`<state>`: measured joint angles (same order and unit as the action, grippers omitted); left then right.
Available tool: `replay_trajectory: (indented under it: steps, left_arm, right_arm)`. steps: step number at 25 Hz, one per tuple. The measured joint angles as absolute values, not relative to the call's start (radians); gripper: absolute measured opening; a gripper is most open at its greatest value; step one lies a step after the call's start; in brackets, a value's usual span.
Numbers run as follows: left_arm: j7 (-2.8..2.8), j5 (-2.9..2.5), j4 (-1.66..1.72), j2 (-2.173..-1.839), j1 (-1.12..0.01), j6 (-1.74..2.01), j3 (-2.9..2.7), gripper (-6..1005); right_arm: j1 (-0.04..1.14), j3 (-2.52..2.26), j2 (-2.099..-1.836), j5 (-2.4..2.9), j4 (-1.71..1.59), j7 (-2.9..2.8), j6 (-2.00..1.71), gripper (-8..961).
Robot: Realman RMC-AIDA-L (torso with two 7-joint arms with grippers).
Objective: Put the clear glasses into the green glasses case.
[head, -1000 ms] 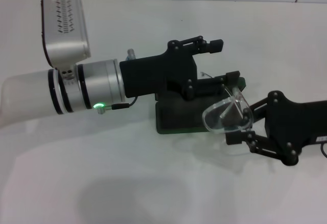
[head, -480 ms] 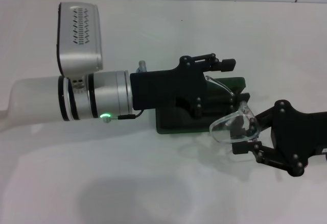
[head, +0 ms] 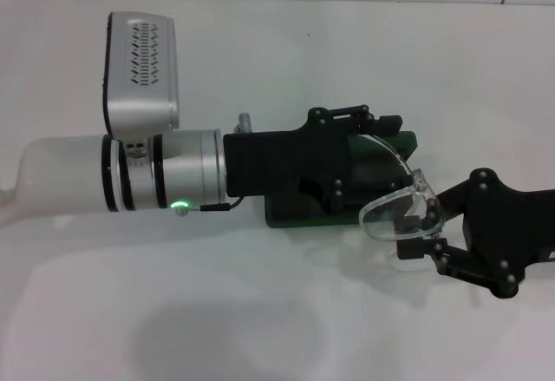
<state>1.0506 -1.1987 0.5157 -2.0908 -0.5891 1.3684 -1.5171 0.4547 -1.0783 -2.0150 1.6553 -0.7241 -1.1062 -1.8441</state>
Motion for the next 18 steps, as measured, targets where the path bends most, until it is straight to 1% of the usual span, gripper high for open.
replay_trajectory:
  steps: [18]
  left_arm:
    - [1.04, -1.171, 0.518, -2.089, -0.582, 1.361, -1.498, 758]
  right_arm:
    - [0.429, -1.082, -2.013, 1.655, -0.724, -1.059, -1.849, 124]
